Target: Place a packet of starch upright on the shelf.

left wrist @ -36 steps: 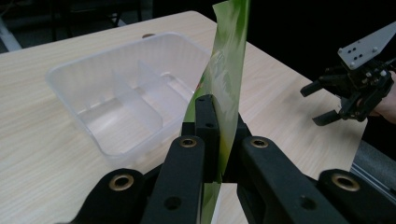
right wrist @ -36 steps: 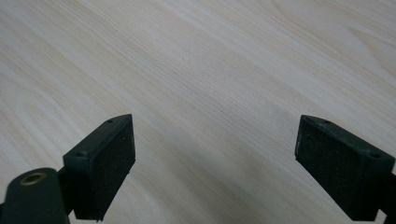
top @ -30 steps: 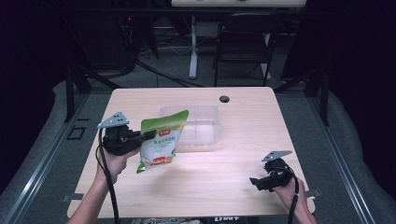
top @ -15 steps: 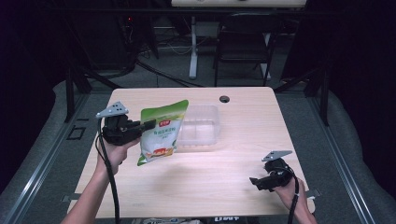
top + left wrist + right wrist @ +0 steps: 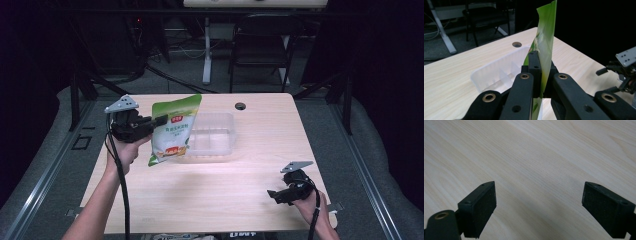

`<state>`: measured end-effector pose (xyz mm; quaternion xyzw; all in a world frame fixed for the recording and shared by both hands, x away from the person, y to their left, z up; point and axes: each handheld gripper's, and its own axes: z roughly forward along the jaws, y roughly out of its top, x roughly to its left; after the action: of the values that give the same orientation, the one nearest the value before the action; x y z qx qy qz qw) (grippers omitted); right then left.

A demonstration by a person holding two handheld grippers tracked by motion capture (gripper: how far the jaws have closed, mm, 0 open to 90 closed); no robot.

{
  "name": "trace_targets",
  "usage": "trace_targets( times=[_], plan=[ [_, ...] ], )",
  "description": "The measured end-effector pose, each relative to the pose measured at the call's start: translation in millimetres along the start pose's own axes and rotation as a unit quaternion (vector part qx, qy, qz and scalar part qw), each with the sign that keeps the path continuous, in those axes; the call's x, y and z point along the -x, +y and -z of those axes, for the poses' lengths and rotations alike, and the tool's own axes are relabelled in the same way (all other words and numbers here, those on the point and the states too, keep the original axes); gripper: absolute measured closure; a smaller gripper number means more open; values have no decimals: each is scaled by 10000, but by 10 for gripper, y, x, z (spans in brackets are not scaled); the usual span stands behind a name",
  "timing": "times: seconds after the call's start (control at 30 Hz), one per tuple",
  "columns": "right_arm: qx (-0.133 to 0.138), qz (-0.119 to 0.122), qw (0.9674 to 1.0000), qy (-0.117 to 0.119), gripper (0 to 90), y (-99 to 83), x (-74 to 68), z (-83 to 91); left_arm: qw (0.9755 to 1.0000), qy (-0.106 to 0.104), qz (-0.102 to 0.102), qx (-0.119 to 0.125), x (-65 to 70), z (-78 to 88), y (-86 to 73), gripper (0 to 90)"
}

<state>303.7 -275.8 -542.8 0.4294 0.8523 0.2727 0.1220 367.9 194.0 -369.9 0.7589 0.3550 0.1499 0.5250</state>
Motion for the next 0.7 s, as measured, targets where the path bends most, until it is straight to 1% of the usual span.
trace_targets(
  times=[0.23,0.33,0.43,0.5,0.57,0.7],
  plan=[
    [3,1,10000,0,117,0,1,-1,9999,101,-24,74,-37,-58,103,895],
    [22,-16,10000,22,117,0,0,1,9999,137,6,105,-49,-92,127,895],
    [32,-24,10000,31,117,-1,2,1,9998,168,-13,99,-57,-117,139,895],
    [44,-13,10000,37,117,-2,4,2,9997,235,-27,101,-73,-155,160,895],
    [56,-23,10000,50,117,-2,2,2,9996,242,-16,120,-80,-172,169,895],
    [-3,0,10000,2,116,1,6,10,9993,325,2,169,-102,-225,196,895]
  ],
)
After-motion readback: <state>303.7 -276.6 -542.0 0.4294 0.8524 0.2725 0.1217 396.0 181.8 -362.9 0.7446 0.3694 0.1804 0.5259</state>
